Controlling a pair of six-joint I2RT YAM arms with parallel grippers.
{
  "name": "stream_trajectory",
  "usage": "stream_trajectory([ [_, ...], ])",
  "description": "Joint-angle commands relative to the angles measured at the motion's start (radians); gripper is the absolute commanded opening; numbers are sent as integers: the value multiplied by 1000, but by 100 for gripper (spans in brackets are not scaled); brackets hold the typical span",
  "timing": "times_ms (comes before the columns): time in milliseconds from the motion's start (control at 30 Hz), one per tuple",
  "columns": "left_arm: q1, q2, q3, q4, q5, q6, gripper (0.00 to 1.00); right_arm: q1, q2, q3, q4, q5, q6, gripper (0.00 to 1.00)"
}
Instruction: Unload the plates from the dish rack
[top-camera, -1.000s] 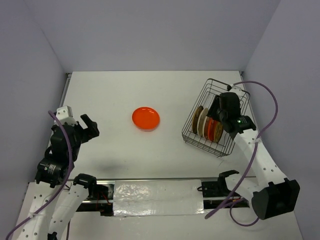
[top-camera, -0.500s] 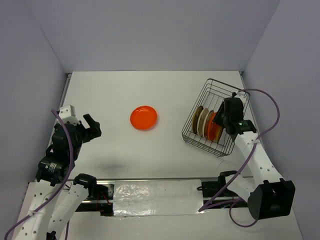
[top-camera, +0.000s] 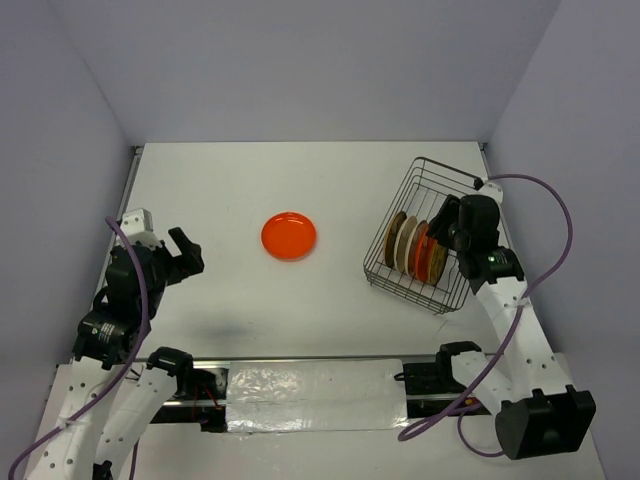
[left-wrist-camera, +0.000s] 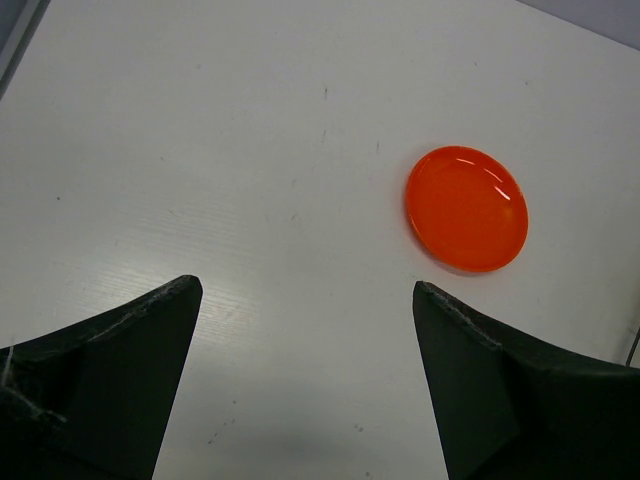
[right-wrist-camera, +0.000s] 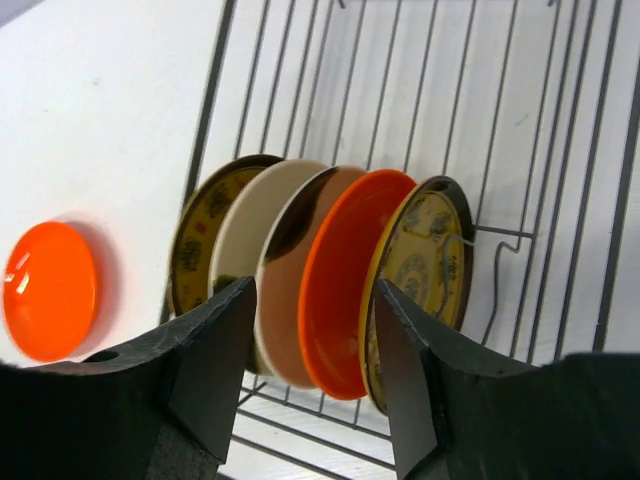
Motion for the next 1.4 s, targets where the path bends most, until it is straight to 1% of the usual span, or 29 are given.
stream_trajectory([
  [0, -6, 1, 13, 50, 15, 28, 99, -16, 42, 33, -36, 61, -3, 56],
  [33, -7, 1, 13, 50, 15, 28, 99, -18, 44, 27, -35, 73, 0, 54],
  [67, -7, 0, 13, 50, 15, 28, 100, -18, 39, 11, -29, 80, 3, 50],
  [133, -9, 0, 13, 50, 13, 28, 99, -24, 36, -9, -12, 80, 3, 47],
  [367, -13, -3, 13, 47, 9, 26, 99, -35, 140, -64, 56, 8, -6, 45],
  [467, -16, -6, 13, 47, 3, 25, 100, -36, 162, -90, 74, -14, 3, 41],
  [500, -16, -6, 14, 46, 3, 25, 99, -36, 162, -99, 83, -17, 9, 34],
  [600, -18, -3, 13, 47, 3, 25, 100, -36, 142, -98, 67, -9, 12, 23],
  [633, -18, 0, 14, 47, 3, 23, 100, -36, 134, -81, 58, -8, 8, 18],
  [733, -18, 12, 16, 47, 7, 25, 99, -32, 79, -21, 1, 13, -12, 10],
  [867, -18, 44, 34, 43, 27, 26, 100, -32, -7, 86, -76, 23, -41, 6],
  [967, -18, 90, 86, 14, 44, 16, 99, -29, -34, 189, -133, -11, -70, 4],
  [1033, -18, 138, 166, -21, 70, -12, 99, -7, -57, 252, -160, -9, -80, 4],
  [1167, -18, 219, 345, -69, 173, -76, 99, 82, -102, 295, -104, -126, -109, 4],
  [1200, -18, 234, 420, -74, 205, -114, 100, 161, -102, 306, -90, -149, -142, 4],
  [1233, -18, 262, 456, -78, 277, -141, 99, 224, -96, 330, -85, -173, -174, 0],
  [1267, -18, 271, 505, -69, 315, -168, 99, 375, -69, 344, -88, -126, -239, 0],
  [1333, -18, 290, 523, -34, 403, -271, 99, 541, -16, 387, -128, -21, -315, 0],
  [1367, -18, 290, 522, -10, 497, -305, 99, 629, 13, 398, -145, 57, -349, 0],
])
